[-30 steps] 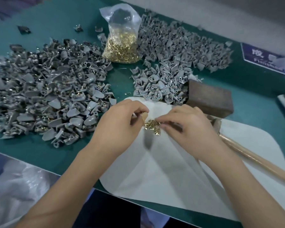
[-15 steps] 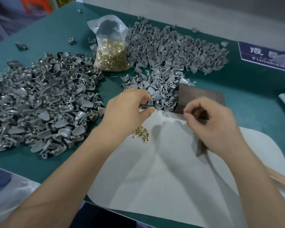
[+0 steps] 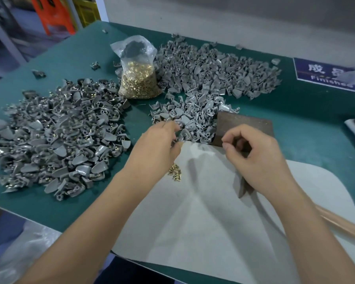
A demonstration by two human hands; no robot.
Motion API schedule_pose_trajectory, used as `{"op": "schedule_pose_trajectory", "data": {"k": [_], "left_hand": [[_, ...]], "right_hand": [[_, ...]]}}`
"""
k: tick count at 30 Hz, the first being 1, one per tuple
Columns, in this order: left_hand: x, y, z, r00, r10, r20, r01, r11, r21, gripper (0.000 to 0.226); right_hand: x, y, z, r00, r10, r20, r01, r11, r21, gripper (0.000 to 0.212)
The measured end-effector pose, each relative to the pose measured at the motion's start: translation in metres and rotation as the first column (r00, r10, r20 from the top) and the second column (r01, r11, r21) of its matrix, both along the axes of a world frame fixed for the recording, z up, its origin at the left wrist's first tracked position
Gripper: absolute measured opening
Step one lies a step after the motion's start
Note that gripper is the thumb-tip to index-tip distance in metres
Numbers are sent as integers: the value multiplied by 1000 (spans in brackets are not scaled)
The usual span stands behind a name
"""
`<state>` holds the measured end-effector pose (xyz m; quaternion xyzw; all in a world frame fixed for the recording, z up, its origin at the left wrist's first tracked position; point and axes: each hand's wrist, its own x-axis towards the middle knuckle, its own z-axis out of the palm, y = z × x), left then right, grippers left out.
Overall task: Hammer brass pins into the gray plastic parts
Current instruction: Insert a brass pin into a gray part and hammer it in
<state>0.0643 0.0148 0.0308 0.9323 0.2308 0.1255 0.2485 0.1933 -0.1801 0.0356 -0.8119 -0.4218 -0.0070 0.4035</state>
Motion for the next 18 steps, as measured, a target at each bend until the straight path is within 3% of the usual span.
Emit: {"op": "schedule_pose_trajectory", "data": {"k": [7, 11, 13, 18], "left_hand": [[-11, -5, 3, 997, -41, 58, 44, 998, -42, 14], [5, -15, 33, 934, 10, 358, 99, 953, -286, 9], [22, -21, 48, 905, -7, 426, 184, 908, -377, 6], [80, -37, 52, 915, -165, 369, 290, 903, -316, 9]], "right_hand": [[9, -6, 2, 999, -49, -3, 49, 994, 97, 17], [23, -16, 9, 995, -80, -61, 88, 983, 161, 22], [32, -25, 14, 990, -127, -64, 137, 972, 189, 22], [47, -39, 18, 968, -231, -96, 249, 930, 270, 12]]}}
